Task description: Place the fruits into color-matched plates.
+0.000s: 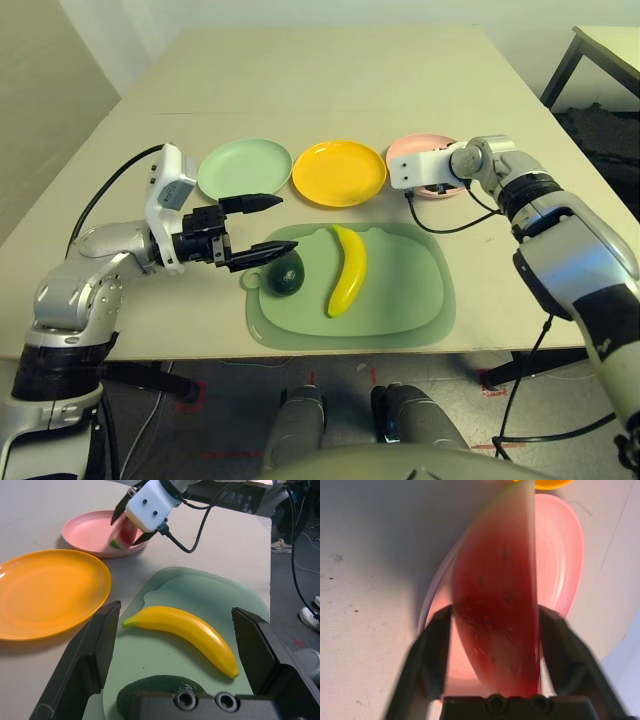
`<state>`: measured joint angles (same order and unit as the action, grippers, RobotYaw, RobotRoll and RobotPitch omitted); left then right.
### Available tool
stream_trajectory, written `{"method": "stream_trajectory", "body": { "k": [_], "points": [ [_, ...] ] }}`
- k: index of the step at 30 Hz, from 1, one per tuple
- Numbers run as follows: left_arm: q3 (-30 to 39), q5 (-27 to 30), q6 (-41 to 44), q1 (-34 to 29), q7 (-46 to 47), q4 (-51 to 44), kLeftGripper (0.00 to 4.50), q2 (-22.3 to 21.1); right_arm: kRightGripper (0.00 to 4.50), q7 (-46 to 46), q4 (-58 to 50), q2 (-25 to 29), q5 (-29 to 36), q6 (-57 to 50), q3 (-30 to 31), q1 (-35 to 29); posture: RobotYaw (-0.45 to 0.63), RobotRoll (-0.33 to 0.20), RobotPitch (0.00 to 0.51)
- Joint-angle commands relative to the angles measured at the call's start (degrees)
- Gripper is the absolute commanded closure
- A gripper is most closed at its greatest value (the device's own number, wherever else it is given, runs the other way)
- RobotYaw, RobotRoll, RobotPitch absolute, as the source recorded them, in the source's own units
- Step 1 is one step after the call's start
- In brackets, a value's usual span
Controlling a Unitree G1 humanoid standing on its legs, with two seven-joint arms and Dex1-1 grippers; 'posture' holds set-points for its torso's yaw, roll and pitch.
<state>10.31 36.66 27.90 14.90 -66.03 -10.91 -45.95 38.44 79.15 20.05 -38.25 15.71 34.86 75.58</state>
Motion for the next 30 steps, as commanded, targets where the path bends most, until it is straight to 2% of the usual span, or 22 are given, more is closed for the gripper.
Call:
{"method": "stream_trajectory", "body": {
  "k": [1,12,15,19,22,24,27,30],
  "points": [
    [-0.01,-0.20,-0.34,-0.29,0.15,-0.36,0.00,-0.16,0.04,-0.08,0.29,-0.48,-0.37,-0.24,-0.74,-0.54,0.13,0.000,0.099],
    [-0.28,-0.69,-1.22,0.58,-0.34,1.03,0.00,-0.41,0.04,2.89,-0.57,0.94,0.13,3.09,-1.28,3.02,0.10,0.000,0.093],
    [-0.16,-1.05,-1.63,1.28,-1.39,2.32,0.00,-1.18,0.04,10.09,-1.84,2.74,2.88,6.64,-3.39,6.20,0.09,0.000,0.092],
    [-0.11,-2.04,-2.87,2.45,-3.46,4.49,0.00,-3.00,0.04,28.43,-5.75,7.15,9.84,11.30,-8.10,8.26,0.07,0.000,0.091],
    [-0.01,-2.23,-3.33,3.41,-4.95,6.13,0.00,-4.25,0.04,44.88,-14.68,11.31,18.01,9.70,-11.94,5.49,0.04,0.000,0.090],
    [-0.04,-2.40,-3.70,3.59,-6.04,7.39,0.00,-5.00,0.04,51.15,-23.44,14.17,21.86,8.36,-12.96,1.72,0.02,0.000,0.090],
    [0.38,-2.32,-4.85,2.66,-9.23,9.14,0.00,-6.60,0.04,53.76,-39.28,18.87,23.33,13.09,-11.12,-5.13,-0.02,0.000,0.089],
    [0.07,-2.94,-7.28,1.48,-12.71,10.36,0.00,-8.05,0.04,53.98,-50.19,20.25,25.20,15.52,-8.27,-8.90,-0.03,0.000,0.088]
  ]
}}
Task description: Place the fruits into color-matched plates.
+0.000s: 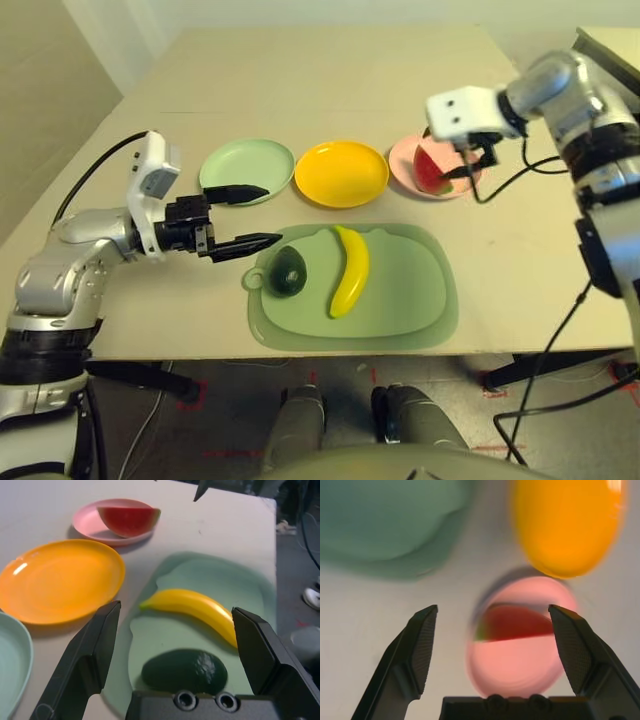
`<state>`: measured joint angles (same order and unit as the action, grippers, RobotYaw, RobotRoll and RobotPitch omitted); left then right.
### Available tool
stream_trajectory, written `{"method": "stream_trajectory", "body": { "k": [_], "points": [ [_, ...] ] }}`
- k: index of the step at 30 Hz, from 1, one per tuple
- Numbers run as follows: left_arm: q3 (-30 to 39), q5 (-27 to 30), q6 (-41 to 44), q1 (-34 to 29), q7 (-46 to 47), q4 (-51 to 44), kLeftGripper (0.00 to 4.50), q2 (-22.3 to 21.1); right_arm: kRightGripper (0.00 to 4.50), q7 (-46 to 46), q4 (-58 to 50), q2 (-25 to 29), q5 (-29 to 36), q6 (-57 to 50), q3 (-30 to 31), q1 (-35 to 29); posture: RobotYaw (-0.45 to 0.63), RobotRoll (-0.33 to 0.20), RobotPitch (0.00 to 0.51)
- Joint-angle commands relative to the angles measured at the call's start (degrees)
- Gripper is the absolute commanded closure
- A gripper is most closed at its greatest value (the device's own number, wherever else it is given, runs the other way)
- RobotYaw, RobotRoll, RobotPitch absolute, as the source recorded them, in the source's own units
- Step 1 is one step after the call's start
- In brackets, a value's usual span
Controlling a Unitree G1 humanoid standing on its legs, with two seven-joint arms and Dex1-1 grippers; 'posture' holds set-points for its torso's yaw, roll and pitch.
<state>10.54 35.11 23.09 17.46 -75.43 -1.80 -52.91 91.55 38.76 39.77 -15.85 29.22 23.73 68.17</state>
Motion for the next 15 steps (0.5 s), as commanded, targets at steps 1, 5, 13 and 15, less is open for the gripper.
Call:
{"method": "stream_trajectory", "body": {
  "k": [1,5,13,15],
  "points": [
    [-0.46,-2.00,-3.55,-1.60,-4.40,1.68,0.00,-1.61,0.04,0.92,-13.26,0.27,4.04,2.22,4.25,-2.44,-0.02,0.000,0.088],
    [-0.50,-3.78,-6.02,-3.34,-6.78,2.77,0.00,-2.77,0.04,0.94,-22.79,-1.36,6.54,3.32,10.02,-4.75,0.00,0.000,0.084],
    [3.45,-3.10,-6.19,-10.10,-5.45,-0.69,0.00,-3.44,0.04,-3.02,-16.66,-13.42,-0.89,7.90,15.82,-1.08,0.06,0.000,0.083],
    [4.29,-2.89,-5.93,-11.35,-4.70,-1.65,0.00,-3.35,0.04,-5.19,-12.43,-16.16,-3.15,9.90,16.98,0.02,0.07,0.000,0.085]
  ]
}}
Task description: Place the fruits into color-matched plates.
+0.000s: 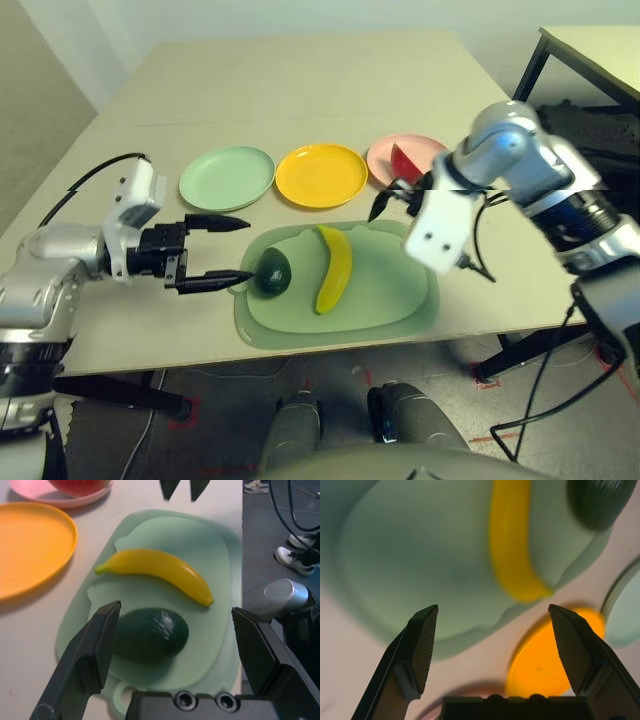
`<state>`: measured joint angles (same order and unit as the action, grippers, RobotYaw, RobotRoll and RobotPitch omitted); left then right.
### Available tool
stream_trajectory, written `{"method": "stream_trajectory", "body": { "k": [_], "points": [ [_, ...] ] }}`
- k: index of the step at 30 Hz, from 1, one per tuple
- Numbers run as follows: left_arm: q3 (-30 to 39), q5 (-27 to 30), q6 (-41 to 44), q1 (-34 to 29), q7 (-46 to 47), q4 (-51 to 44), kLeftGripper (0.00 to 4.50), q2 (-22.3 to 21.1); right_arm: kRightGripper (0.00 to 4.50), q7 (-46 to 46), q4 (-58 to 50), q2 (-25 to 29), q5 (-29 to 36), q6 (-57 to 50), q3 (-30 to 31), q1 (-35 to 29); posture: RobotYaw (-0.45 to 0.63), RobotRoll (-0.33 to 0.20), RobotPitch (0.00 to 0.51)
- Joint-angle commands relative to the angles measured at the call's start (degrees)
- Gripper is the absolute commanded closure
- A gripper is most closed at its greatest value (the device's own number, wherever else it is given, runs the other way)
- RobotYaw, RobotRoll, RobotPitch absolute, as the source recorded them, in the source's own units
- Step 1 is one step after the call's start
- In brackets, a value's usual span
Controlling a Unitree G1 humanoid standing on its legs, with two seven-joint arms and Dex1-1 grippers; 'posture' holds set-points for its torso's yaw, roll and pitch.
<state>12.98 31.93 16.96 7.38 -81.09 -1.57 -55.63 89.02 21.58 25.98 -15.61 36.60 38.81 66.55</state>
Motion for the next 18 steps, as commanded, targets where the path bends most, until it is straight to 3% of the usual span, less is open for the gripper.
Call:
{"method": "stream_trajectory", "body": {
  "k": [1,9,18],
  "points": [
    [2.12,0.37,0.34,-1.67,1.23,-2.26,0.00,-0.58,0.04,-3.53,6.52,-3.34,-4.16,3.34,2.32,2.03,0.08,0.000,0.085],
    [3.50,0.66,1.08,-3.63,2.91,-3.41,0.00,-0.23,0.04,-8.87,20.86,-7.94,-10.87,11.43,6.12,4.61,0.11,0.000,0.087],
    [3.71,0.97,0.90,-3.54,3.99,-3.01,0.00,-0.06,0.04,-4.18,19.14,-11.07,-8.39,8.75,7.43,0.63,0.12,0.000,0.093]
  ]
}}
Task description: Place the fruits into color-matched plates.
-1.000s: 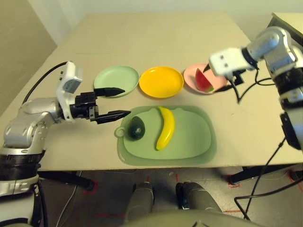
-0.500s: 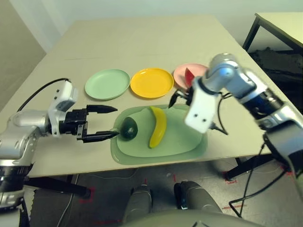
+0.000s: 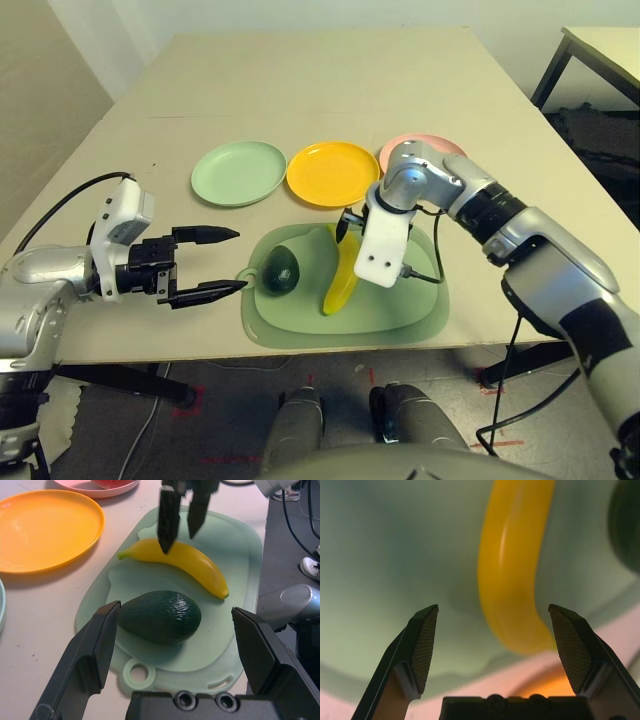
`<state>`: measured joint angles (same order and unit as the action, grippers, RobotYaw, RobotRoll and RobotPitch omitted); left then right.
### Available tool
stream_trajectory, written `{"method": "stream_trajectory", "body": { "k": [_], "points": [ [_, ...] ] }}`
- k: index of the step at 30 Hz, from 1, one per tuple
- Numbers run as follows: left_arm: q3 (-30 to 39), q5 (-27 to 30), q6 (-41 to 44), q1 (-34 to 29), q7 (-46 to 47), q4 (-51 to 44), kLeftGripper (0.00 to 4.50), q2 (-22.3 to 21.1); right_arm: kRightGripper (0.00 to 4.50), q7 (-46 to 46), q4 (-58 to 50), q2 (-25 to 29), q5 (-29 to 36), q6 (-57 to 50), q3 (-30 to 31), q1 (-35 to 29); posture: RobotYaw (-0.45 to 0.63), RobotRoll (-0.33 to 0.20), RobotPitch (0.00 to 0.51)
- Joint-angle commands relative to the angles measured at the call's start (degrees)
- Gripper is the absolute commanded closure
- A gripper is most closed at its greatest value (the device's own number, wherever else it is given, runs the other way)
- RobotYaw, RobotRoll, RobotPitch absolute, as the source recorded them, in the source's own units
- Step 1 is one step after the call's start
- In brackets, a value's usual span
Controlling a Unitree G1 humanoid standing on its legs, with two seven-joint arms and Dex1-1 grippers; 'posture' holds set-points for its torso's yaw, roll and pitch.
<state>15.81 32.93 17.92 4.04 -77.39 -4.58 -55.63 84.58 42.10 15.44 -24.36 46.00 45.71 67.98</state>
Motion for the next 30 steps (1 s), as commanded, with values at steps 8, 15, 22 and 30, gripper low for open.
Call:
{"method": "stream_trajectory", "body": {
  "k": [8,15,22,30],
  "points": [
    [0.55,0.18,-0.21,-0.19,1.01,-0.17,0.00,0.37,0.04,-0.22,-2.58,-1.74,-0.49,-1.46,1.04,-1.05,0.13,0.000,0.094],
    [0.49,0.25,-0.29,-0.23,1.45,-0.59,0.00,0.66,1.03,4.26,-2.24,4.05,-3.70,-3.21,3.15,-2.73,0.13,0.000,0.093],
    [-0.17,-0.02,-0.53,0.42,1.74,-0.23,0.00,1.05,2.82,6.17,-2.04,6.03,-3.25,-5.91,2.61,-3.31,0.11,0.000,0.094],
    [-0.56,-0.26,-0.75,1.30,1.93,0.83,0.00,1.49,2.82,1.40,9.67,0.33,1.26,-12.88,-5.74,7.80,0.11,0.000,0.092]
  ]
}}
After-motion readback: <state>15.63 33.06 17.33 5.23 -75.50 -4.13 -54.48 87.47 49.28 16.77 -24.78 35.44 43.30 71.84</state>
